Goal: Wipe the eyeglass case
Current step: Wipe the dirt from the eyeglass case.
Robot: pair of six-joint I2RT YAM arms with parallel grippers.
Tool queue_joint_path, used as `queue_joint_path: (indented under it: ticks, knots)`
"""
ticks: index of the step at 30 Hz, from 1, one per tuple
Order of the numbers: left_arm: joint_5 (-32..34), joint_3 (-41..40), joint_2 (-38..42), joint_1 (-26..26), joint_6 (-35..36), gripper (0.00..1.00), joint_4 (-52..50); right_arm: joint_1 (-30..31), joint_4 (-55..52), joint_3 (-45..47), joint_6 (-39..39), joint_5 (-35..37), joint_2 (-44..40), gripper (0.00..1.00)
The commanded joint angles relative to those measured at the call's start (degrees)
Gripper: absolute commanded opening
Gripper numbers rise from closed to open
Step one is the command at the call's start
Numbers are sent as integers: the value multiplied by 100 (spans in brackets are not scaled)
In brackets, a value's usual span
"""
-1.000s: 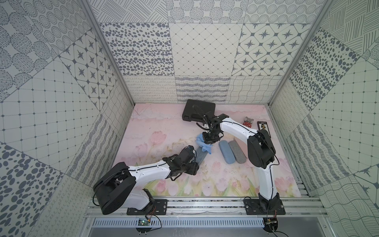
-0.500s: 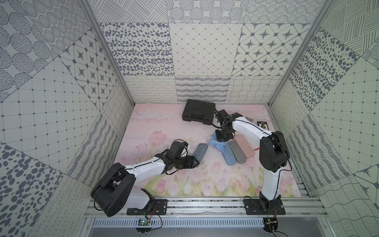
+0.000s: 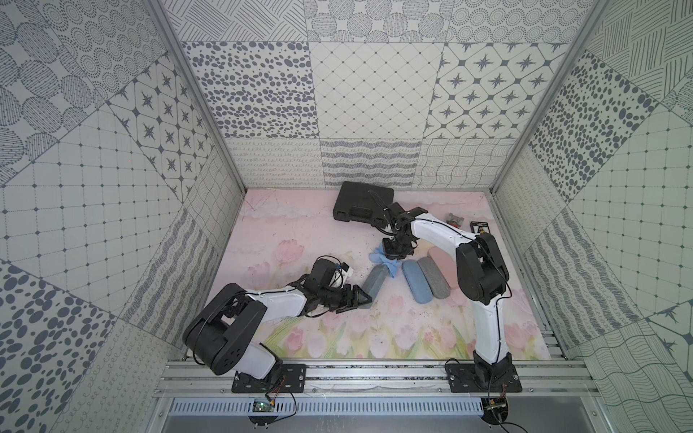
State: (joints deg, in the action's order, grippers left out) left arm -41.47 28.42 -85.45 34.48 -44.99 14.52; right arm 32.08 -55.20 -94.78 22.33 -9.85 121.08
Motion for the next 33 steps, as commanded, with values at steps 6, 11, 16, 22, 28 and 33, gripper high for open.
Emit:
queue_joint_path:
  ticks: [6,11,16,22,28,33]
  knots:
    - [-481,-34,-155,-191,-1,7,556,682,403,1184,214,-1577,-1195,0]
    - [-432,-64,-66,-239,61,6,426,-175,66,1187,251,-1007,-1660,0]
    - [-406,-152,106,-311,54,6,402,-597,-665,814,68,176,-1611,0]
    - [-416,-153,91,-381,-7,6,526,-206,-474,1097,311,64,-1446,0]
    - [-457,-197,-17,-389,-16,5,601,-113,180,1129,647,-179,-978,0]
    - [-796,-90,-469,-399,-126,3,901,21,2547,1898,1151,-1884,-995,0]
